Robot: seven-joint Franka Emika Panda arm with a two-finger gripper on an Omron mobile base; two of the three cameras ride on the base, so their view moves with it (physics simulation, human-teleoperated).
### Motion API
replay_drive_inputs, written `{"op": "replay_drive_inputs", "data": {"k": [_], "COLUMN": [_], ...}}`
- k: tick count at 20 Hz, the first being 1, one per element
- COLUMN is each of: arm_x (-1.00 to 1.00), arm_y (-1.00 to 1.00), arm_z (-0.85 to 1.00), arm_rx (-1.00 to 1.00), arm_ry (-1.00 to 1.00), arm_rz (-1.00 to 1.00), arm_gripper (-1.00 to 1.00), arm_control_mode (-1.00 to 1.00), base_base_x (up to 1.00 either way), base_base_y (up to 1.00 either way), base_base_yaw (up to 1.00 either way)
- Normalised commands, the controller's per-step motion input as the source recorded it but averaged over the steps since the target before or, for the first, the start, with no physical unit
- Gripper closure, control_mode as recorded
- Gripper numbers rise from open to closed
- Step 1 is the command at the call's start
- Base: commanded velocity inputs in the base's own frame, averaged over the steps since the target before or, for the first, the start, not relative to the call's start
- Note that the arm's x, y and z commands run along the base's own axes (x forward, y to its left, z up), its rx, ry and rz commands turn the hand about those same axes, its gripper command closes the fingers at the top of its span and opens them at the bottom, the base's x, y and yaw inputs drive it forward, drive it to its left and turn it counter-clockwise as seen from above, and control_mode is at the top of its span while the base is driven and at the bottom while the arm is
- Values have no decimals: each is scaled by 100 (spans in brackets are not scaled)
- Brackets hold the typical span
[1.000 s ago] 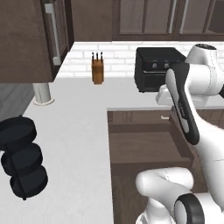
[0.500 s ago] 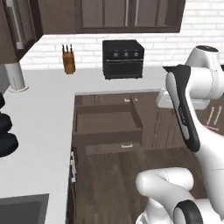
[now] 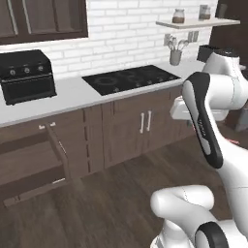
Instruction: Take a straw from the drawer in front and place it inside the glass cup on the dining counter.
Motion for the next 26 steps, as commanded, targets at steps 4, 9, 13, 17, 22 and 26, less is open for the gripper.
{"op": "replay_drive_inputs", "data": {"k": [4,9,13,17,22,26], "arm_x": [0,0,0,0,0,0], "arm_y": [0,0,0,0,0,0], "arm_z": [0,0,0,0,0,0], "arm_rx": [0,0,0,0,0,0], "arm_ry": [0,0,0,0,0,0], "arm_rz": [0,0,0,0,0,0], "arm_gripper": [100,100,100,100,100,100], "arm_control_mode": [100,100,100,100,100,100], "base_base_x": [0,0,-2,-21,-28,-3], "base_base_y": [-70,-59,-38,-26,-8,55], "base_base_yaw": [-78,-80,-80,-79,-74,-45]}}
